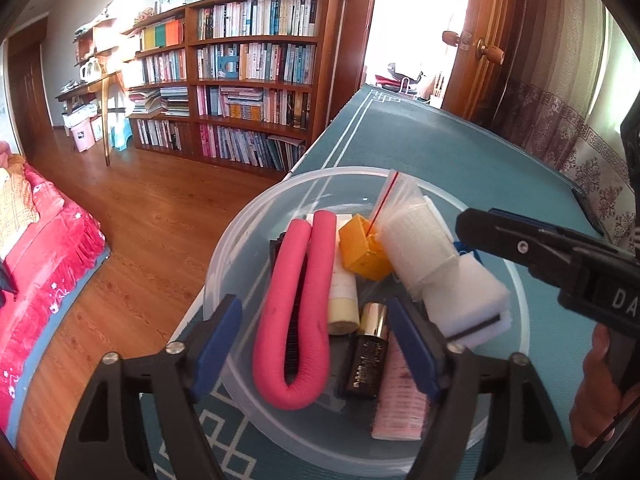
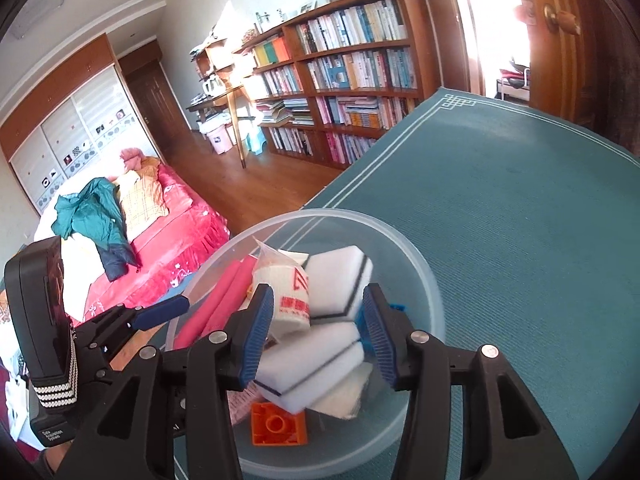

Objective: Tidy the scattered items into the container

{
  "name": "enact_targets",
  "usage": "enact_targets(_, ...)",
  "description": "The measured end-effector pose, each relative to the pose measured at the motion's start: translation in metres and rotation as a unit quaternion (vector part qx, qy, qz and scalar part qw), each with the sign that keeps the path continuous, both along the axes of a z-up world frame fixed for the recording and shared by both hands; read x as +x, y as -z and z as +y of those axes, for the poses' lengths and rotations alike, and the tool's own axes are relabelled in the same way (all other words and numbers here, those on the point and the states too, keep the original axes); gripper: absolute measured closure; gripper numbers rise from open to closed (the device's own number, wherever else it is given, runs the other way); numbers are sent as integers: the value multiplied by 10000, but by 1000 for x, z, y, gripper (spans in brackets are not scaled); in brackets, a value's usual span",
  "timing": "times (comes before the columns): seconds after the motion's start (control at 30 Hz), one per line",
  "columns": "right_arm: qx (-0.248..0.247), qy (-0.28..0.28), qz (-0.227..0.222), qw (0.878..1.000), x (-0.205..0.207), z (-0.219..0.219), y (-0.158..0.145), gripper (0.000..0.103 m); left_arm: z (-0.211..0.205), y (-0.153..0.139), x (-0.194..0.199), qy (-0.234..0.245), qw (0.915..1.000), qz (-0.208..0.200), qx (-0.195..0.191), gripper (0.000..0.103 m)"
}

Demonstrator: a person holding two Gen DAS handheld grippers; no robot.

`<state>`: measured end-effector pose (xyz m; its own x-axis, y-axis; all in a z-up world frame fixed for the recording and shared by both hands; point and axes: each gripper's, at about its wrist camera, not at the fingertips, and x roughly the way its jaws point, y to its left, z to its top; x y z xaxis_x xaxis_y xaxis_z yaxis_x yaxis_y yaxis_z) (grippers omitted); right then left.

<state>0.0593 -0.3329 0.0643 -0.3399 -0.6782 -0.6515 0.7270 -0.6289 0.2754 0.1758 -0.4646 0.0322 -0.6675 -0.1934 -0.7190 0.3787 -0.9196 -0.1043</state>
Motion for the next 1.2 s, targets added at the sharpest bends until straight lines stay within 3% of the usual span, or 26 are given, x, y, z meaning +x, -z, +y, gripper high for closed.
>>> enact_targets(0.3,104,406,178,9990,13,31,1,52,1,-5,1,-158,9998,-35,-87,18)
enact_targets(0.43,148,453,358,9982,25,40,-1,52,7,-16,7,-275,9991,160,-263,0)
enact_targets(0.57,108,445,491,9977,37,48,-5,43,15,-30,17,-314,9973,438,-492,0)
enact_targets(0.9,25,648,762,9950,63,71,-17,31,31,-47,36,-791,9861,474,-1380,0)
enact_targets(1.0,39,722,882,9935,70,74,-23,27,33,-51,42,-925,9832,493,-1494,0)
enact_targets(1.13,14,879,1314,9874,86,81,-36,26,34,-56,50,-1173,9779,525,-1651,0)
enact_targets(1.2,9,962,1609,9823,96,83,-43,21,37,-60,55,-1291,9749,586,-1719,0)
